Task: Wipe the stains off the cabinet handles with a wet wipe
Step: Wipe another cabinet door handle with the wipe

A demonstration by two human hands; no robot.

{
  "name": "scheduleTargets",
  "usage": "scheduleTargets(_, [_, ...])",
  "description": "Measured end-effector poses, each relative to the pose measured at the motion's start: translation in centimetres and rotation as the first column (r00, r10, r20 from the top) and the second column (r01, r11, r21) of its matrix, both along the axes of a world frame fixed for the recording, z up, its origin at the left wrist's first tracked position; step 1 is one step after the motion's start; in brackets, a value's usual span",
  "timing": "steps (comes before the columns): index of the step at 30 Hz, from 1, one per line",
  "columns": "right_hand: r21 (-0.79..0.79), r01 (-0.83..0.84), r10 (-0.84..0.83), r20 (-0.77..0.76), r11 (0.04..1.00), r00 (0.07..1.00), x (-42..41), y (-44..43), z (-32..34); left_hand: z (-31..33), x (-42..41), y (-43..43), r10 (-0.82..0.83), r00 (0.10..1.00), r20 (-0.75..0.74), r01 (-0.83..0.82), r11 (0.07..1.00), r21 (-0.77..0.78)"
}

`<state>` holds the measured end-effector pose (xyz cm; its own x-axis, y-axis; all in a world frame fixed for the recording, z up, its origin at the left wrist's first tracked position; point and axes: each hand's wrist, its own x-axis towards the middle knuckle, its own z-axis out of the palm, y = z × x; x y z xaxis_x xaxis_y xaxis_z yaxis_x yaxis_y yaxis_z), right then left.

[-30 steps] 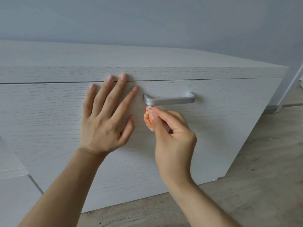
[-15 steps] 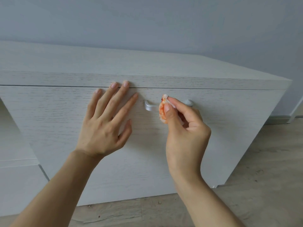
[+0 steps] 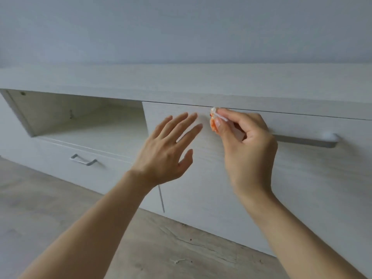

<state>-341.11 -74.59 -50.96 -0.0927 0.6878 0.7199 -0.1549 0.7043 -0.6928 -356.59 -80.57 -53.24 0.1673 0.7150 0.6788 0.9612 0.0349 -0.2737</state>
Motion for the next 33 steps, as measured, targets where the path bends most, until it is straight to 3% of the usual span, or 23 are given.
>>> scheduleTargets(8, [0.072,-0.106,0.09,0.196,0.992,0.977,-7.5,-2.1,2.2,1.2,-7.1,-5.4,0.185,0.982,0.022,-0.177,0.964,-0.198])
scheduleTargets(12, [-0.043,-0.162,0.167,0.304,0.986,0.938,-13.3,-4.3,5.9,4.8,-11.9,-8.8,0.246,0.967,0.072,-0.213,0.928,-0.306])
scheduleTargets(19, [-0.11,-0.173,0.203,0.643,0.979,0.738,-25.1,-8.3,19.2,20.2,-21.7,-15.9,0.402,0.912,0.086,-0.322,0.828,-0.459])
scheduleTargets(24, [-0.169,-0.135,0.216,0.767,0.976,0.605,-31.2,-10.9,33.3,34.5,-27.8,-19.5,0.454,0.875,0.172,-0.29,0.773,-0.564])
scheduleTargets(28, [-0.205,-0.105,0.227,0.781,0.973,0.582,-34.7,-13.0,43.6,44.8,-31.5,-21.4,0.438,0.886,0.154,-0.28,0.769,-0.574])
scheduleTargets(33, [-0.224,-0.048,0.207,0.768,0.973,0.606,-37.6,-13.6,51.1,51.8,-34.9,-21.9,0.406,0.909,0.099,-0.261,0.738,-0.623])
